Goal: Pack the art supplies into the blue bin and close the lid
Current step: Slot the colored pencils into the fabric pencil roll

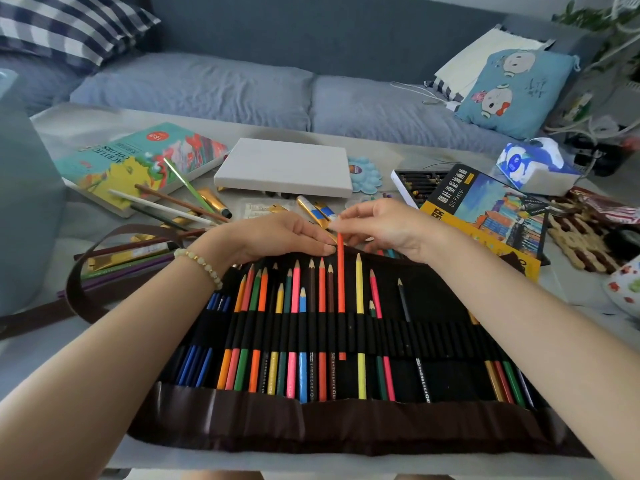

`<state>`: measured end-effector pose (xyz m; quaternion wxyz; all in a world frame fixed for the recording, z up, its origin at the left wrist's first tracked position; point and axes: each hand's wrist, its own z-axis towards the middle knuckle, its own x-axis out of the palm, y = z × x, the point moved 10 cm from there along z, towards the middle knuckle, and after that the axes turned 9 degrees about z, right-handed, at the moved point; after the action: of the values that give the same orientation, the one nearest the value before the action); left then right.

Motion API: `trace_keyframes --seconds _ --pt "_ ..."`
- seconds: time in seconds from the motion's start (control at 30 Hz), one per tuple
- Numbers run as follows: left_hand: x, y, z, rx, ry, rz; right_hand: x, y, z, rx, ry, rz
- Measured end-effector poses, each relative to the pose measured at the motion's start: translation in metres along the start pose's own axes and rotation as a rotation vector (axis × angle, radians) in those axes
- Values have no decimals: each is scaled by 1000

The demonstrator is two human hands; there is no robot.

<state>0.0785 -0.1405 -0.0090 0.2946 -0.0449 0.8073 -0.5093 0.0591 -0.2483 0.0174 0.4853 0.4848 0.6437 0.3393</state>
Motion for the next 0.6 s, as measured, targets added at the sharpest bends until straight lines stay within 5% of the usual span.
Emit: trace_keyframes --seconds 0.1,0.27,0.47,0.6 --pt "-1 2 2 -10 -13 -14 -4 -2 4 34 -19 108" --pt "-3 5 4 -28 -30 16 10 -6 -12 -11 121 -164" --pt "-2 5 4 -44 -33 37 13 -2 -34 -229 95 -284" --pt "-2 6 2 -74 -20 60 -23 -11 -37 -180 -166 -188"
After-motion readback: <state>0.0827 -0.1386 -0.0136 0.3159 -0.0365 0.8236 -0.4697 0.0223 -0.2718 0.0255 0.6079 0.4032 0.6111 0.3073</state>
